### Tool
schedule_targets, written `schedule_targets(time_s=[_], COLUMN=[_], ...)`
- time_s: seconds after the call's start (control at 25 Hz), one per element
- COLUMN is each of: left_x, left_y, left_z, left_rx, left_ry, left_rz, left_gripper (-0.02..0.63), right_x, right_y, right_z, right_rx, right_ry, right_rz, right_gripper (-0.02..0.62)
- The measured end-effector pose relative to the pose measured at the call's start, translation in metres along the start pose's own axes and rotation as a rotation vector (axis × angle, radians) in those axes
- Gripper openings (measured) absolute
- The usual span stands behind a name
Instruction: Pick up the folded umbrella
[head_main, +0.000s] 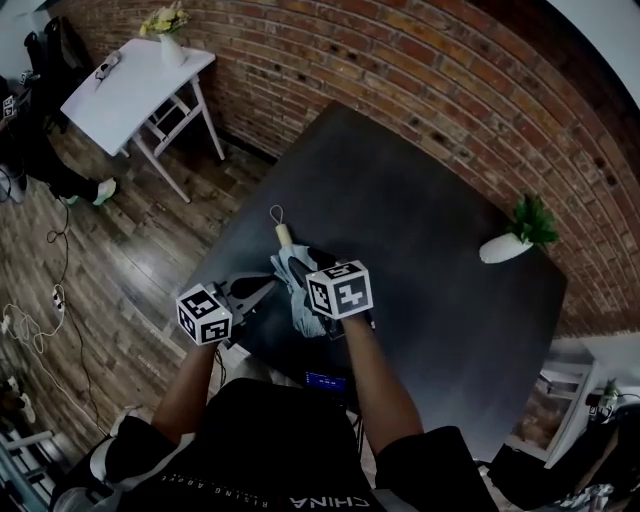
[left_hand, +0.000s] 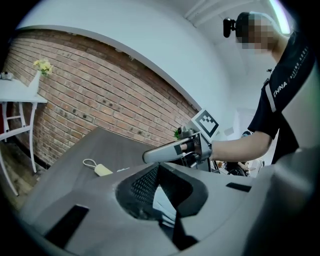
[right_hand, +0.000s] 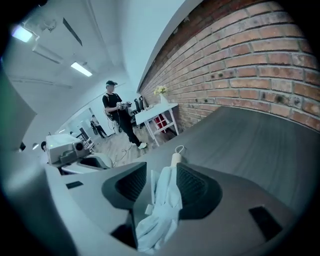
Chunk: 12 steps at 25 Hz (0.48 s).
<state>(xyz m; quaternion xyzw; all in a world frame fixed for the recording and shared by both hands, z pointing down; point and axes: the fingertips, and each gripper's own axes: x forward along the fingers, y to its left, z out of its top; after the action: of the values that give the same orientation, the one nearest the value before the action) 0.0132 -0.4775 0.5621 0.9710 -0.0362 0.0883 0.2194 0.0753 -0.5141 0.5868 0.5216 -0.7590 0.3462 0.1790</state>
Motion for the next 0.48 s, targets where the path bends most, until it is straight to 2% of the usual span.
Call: schedule_targets(time_s=[0.08,0.36,0.48], left_x=[0.001,0.0,0.0], left_y=[0.013,0.062,0.076], left_z=[0.0,-0.009,-0.011], left_rx=[-0.015,-0.012,-0.035], left_ry=[0.003,0.073,0.073], left_rz=[0.002,0.104,0.107], left_gripper=[0.003,0.003,0.003], right_x=[0.019,0.069,0.091], right_y=[-0.006,-0.023,-0.032], right_z=[0.002,0.007,0.004], right_rx=[-0.001,-0.058,-0.077], right_ry=[0.043,0.16,0.233], right_rz=[-0.002,-0.056,-0.07], right_gripper=[0.192,0.193,0.193])
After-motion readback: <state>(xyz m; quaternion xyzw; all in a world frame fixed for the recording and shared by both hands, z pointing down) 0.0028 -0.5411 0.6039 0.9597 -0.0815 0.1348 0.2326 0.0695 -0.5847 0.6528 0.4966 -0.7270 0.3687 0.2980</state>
